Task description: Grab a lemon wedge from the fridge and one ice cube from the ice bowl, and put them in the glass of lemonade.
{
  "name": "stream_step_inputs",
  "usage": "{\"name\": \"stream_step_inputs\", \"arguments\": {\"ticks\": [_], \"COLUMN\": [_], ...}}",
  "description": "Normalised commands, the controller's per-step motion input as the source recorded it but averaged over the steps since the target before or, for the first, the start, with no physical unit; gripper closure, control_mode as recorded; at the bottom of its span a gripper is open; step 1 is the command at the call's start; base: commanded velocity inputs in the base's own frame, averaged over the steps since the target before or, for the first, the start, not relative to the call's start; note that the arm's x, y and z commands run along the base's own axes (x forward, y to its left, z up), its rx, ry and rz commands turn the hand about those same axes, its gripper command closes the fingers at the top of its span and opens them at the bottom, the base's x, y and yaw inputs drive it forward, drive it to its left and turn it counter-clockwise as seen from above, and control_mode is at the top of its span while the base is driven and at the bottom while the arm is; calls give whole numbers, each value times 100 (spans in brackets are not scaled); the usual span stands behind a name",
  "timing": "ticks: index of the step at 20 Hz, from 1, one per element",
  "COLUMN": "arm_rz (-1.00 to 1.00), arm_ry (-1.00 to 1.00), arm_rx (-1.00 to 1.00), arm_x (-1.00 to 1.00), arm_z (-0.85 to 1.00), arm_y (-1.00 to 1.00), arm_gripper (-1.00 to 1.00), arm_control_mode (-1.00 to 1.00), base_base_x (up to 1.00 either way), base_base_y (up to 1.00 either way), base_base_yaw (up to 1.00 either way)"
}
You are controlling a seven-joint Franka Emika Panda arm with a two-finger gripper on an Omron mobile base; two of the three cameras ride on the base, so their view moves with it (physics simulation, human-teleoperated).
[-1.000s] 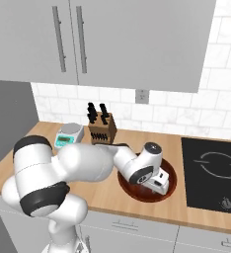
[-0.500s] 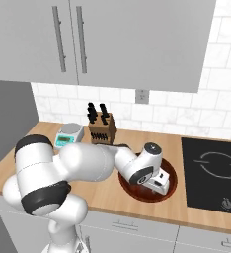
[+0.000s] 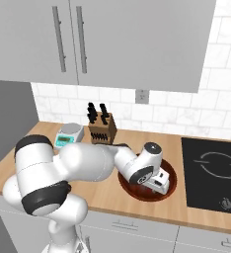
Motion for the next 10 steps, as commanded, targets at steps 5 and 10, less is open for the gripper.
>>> {"name": "stream_step_inputs", "arguments": {"ticks": [5,10], "arm_rz": [0,0], "arm_ry": [0,0], "arm_rx": [0,0], "arm_x": [0,0], "arm_z": [0,0], "arm_y": [0,0], "arm_gripper": [100,100], "arm_control_mode": [-100,-100], "base_base_x": [0,0], "base_base_y": [0,0], "base_base_yaw": [0,0]}}
